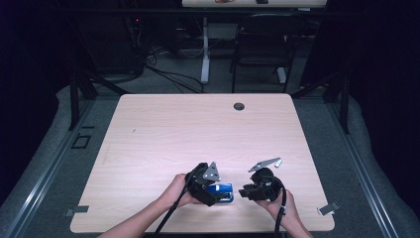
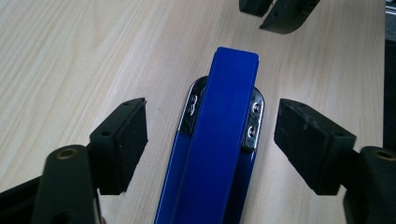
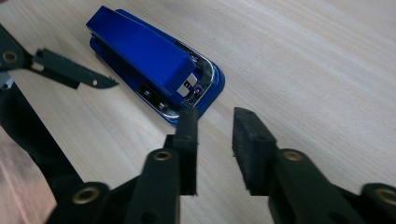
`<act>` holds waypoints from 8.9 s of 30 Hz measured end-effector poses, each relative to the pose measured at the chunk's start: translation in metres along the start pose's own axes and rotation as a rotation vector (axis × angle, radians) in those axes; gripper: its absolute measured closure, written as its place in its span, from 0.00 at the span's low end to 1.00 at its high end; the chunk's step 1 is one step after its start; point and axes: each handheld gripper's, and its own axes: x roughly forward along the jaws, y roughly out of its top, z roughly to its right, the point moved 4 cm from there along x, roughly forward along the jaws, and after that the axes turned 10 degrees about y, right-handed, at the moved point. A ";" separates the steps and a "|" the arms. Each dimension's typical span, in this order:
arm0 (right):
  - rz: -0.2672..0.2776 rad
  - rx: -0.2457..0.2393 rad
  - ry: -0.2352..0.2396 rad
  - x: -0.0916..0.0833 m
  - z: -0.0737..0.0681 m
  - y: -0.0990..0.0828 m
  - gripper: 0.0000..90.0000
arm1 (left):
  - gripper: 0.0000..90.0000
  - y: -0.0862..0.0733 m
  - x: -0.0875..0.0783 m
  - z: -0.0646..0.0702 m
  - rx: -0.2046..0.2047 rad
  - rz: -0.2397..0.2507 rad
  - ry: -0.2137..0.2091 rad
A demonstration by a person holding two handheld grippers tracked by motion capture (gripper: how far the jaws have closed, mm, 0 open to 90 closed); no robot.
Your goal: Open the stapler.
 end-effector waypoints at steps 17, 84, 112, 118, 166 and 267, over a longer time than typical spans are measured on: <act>0.048 0.328 0.219 0.028 0.018 0.004 1.00 | 0.65 0.006 0.017 0.008 0.031 -0.016 -0.013; 0.086 0.472 0.251 0.040 0.023 0.007 1.00 | 0.68 0.006 0.024 0.006 0.119 -0.009 -0.045; 0.090 0.448 0.224 0.039 0.022 0.007 1.00 | 0.74 0.002 0.028 0.005 0.092 0.111 -0.059; 0.086 0.425 0.209 0.039 0.020 0.009 1.00 | 0.74 0.000 0.027 0.005 0.085 0.130 -0.056; 0.154 0.355 0.243 0.034 0.017 0.019 0.87 | 0.73 -0.008 0.009 -0.008 0.104 0.232 -0.102; 0.011 0.111 0.030 0.044 -0.006 0.033 0.93 | 0.72 -0.061 -0.081 -0.030 -0.096 0.218 0.001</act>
